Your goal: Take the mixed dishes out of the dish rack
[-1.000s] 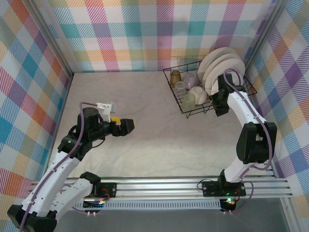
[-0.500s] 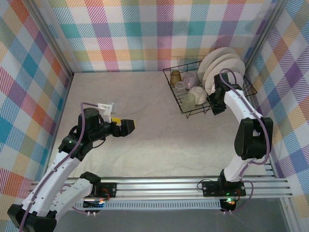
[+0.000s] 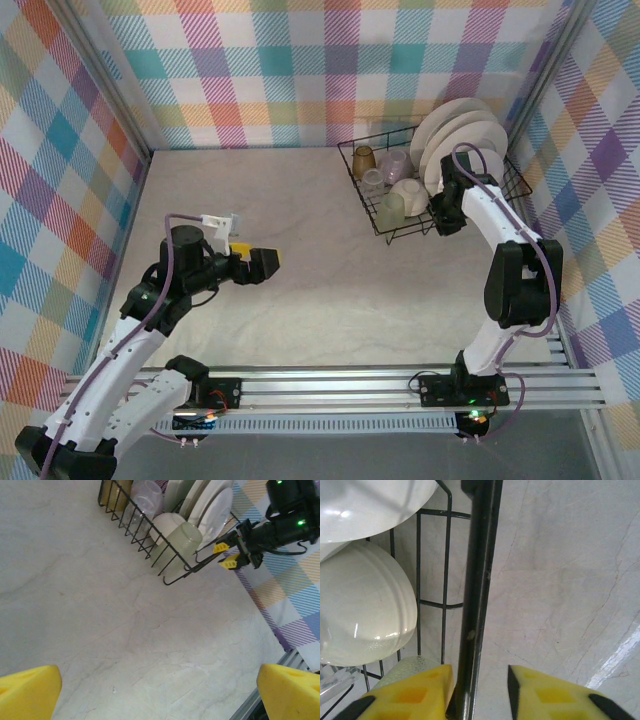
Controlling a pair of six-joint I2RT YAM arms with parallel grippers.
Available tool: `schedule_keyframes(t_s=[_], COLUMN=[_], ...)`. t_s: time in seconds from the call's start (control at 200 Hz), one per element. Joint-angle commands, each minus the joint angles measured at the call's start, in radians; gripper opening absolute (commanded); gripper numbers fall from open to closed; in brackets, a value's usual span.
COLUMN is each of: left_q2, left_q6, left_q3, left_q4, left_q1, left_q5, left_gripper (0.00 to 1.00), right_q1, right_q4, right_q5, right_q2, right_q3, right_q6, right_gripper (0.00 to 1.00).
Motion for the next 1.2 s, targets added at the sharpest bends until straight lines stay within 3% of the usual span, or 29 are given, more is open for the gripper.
schedule_keyframes(t_s=[0.0, 0.355, 0.44, 0.545, 1.195], left_q2=[-0.035, -0.053, -0.052, -0.052, -0.049], left_q6=[-0.013, -0.028, -0.027, -0.026, -0.015], left_q3=[-0.024, -0.044, -0.043, -0.043, -0.045], left_q4=[0.081, 0.118, 0.115, 0.115, 0.103], left_q1=[-0.014, -0.014, -0.014, -0.014, -0.014], left_q5=[0.080, 0.085, 0.081, 0.079, 0.058], left_gripper=[1.00, 1.00, 1.00, 1.00, 1.00], right_q1=[0.008, 0.009, 0.009, 0.011, 0.032], right_q4=[-0.012, 0.004, 0.024, 0.047, 0.114], right_q5=[-0.018, -0.033, -0.027, -0.018, -0.048], right_q2=[0.017, 0.021, 0.003, -0.022, -0.157], right_q3=[0.020, 0.007, -0.014, -0.042, -0.180], right_q6=[0.002, -0.016, -0.028, -0.039, -0.284], right_gripper=[0.32, 0.13, 0.03, 0.00, 0.00])
